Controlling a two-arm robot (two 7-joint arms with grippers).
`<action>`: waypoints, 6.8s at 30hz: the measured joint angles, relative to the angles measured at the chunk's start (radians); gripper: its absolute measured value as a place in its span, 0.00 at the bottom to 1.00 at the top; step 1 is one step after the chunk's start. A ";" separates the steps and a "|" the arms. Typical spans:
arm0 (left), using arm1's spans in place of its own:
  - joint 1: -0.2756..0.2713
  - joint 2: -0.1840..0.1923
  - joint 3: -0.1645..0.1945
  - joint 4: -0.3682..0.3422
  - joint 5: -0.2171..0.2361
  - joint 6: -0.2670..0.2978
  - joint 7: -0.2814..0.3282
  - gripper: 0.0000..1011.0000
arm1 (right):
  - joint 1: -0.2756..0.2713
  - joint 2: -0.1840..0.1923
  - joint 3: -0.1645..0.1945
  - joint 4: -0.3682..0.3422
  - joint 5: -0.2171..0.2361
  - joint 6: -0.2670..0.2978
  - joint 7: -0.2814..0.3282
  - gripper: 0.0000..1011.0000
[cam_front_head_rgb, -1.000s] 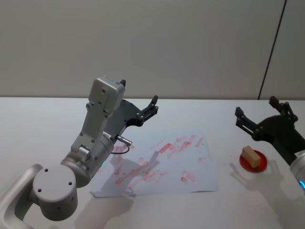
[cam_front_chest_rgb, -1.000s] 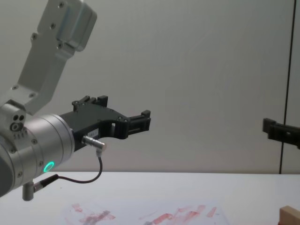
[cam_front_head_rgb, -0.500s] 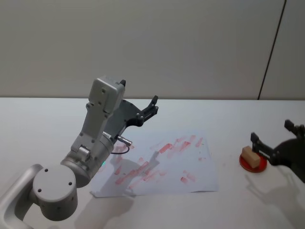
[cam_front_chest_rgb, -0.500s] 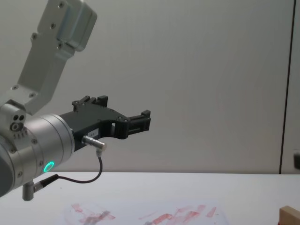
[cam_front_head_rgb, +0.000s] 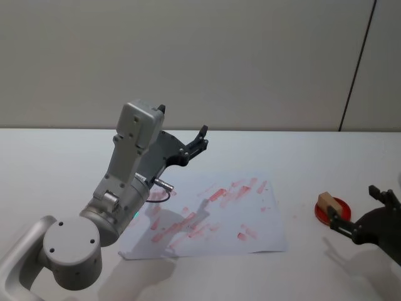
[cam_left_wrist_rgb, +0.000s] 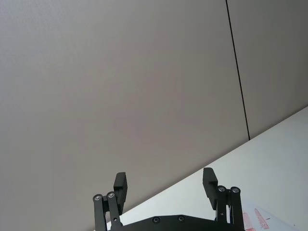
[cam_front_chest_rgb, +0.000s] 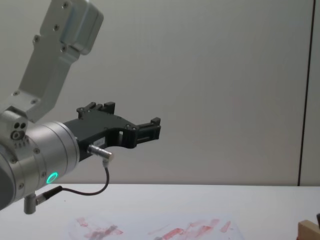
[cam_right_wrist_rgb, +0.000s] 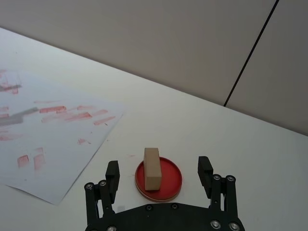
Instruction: Use the one hand to pick up the stamp and affix it onto the A4 paper.
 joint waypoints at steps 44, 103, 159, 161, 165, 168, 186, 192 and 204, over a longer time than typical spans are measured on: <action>0.000 0.000 0.000 0.000 0.000 0.000 0.000 0.99 | 0.187 -0.131 -0.056 0.255 -0.157 0.077 0.072 0.79; 0.000 0.000 0.000 0.000 0.000 0.000 0.000 0.99 | 0.268 -0.190 -0.064 0.260 -0.109 -0.002 0.130 0.22; 0.000 0.000 0.000 0.000 0.000 0.000 0.000 0.99 | 0.348 -0.280 -0.179 0.378 -0.241 0.115 0.305 0.22; 0.000 0.000 0.000 0.000 0.000 0.000 0.000 0.99 | 0.351 -0.283 -0.176 0.377 -0.230 0.111 0.293 0.22; 0.000 0.000 0.000 0.000 0.000 0.000 0.000 0.99 | 0.355 -0.285 -0.168 0.360 -0.203 0.106 0.275 0.22; 0.000 0.000 0.000 0.000 0.000 0.000 0.000 0.99 | 0.356 -0.285 -0.159 0.337 -0.173 0.106 0.259 0.22; 0.000 0.000 0.000 0.000 0.000 0.000 0.000 0.99 | 0.283 -0.181 -0.061 0.157 -0.026 0.164 0.161 0.22; 0.000 0.000 0.000 0.000 0.000 0.000 0.000 0.99 | 0.248 -0.143 -0.039 0.129 -0.013 0.178 0.141 0.22; 0.000 0.000 0.000 0.000 0.000 0.000 0.000 0.99 | 0.226 -0.108 -0.023 0.148 -0.045 0.175 0.128 0.22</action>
